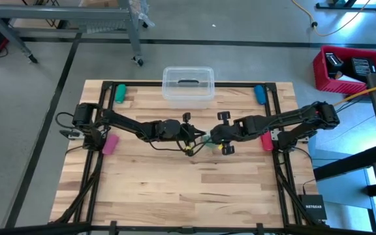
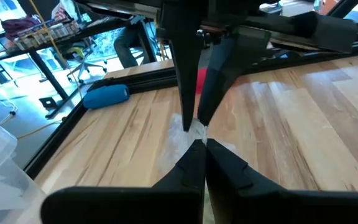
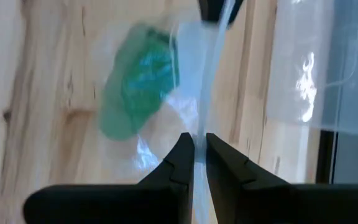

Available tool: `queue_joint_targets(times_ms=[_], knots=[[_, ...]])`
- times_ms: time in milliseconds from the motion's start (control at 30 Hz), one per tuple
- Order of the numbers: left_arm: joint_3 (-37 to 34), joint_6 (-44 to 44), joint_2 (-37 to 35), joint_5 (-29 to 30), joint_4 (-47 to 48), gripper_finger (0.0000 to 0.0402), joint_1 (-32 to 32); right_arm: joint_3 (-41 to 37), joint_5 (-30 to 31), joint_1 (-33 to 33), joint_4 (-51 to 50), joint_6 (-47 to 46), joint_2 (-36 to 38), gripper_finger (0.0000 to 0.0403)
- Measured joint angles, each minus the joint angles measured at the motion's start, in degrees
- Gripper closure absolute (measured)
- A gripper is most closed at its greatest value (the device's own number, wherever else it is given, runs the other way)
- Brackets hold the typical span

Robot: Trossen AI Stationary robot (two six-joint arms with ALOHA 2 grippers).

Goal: Roll bandage
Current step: Close the transparent zip bag

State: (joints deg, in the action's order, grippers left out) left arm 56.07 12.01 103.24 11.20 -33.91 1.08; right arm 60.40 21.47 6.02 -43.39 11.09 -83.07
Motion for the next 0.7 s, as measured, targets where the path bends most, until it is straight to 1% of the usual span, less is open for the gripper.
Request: queue_joint_targets(times_ms=[100, 300, 533, 700], knots=[[0.0, 0.0, -0.3, 0.0, 0.4, 0.0401, 0.1, 0.0, 0.1, 0.0, -2.9, 0.0, 0.0, 0.0366], [0.0, 0.7, -0.8, 0.0, 0.4, 0.0401, 0.4, -0.1, 2.1, 0.0, -10.5, -0.7, 0.0, 0.0366], [0.0, 0.5, -1.0, -0.1, 1.4, 0.0401, 0.4, -0.2, 2.1, -0.1, -18.7, -3.6, -0.1, 0.0366], [0.0, 0.3, -1.0, -0.1, 1.0, 0.0401, 0.1, -0.2, 2.0, -0.1, -17.2, -4.5, -0.1, 0.0366]])
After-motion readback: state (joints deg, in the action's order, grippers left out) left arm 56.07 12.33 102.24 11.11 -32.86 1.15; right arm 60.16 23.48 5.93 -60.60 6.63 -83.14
